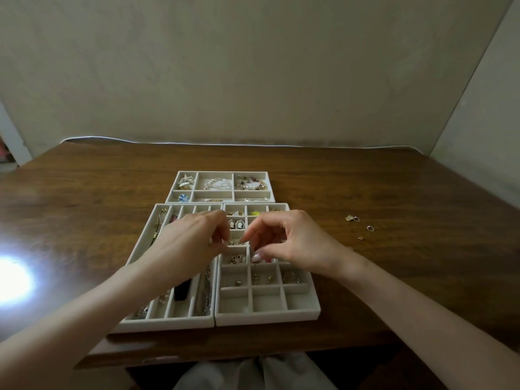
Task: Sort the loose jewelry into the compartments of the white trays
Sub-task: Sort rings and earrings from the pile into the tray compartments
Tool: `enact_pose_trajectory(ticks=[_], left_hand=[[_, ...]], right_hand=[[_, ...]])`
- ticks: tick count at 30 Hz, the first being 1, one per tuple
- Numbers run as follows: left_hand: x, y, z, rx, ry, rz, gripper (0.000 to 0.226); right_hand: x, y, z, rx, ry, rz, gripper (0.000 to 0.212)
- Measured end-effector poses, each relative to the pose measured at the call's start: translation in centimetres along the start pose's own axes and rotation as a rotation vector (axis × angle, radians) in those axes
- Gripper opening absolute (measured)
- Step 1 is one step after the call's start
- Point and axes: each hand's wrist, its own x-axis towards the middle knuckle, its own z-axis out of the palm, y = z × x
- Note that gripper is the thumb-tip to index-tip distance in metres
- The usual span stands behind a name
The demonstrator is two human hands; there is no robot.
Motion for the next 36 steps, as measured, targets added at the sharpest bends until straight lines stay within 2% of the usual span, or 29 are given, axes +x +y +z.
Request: enact_pose_trajectory(ticks=[5,11,17,22,30,36], left_hand=[[0.3,-1.4,0.0,-0.044,0.094,-0.078,0.011],[0.1,-2.5,0.5,-0.069,0.128,-0.134,0.009],[-0.2,-2.8,0.4,-0.087,0.128,-0.123,0.009],[-0.2,-2.9,0.7,-0.092,0.118,-0.129,0.006],[-0.2,-2.2,0.5,-0.092,0.126,-0.094,0.007],[-0.6,-1.8,0.2,-0.167,0.094,-0.005,0.005]], right_hand=[[0.7,-0.4,1.6,-0.007,-0.033,-0.041,0.028],[1.4,-0.7,3.3,-0.004,-0.088,-0.069,0.028],[1.3,-0.1,3.6,-0.077,-0.091,-0.092,0.033],[1.1,0.2,3.5,-0.258,-0.058,-0.143,0.039],[0.9,0.3,3.2,-0.198,-0.049,-0.096,0.038],[0.6,0.8,2.3,-0.157,-0.001,-0.054,0.034]])
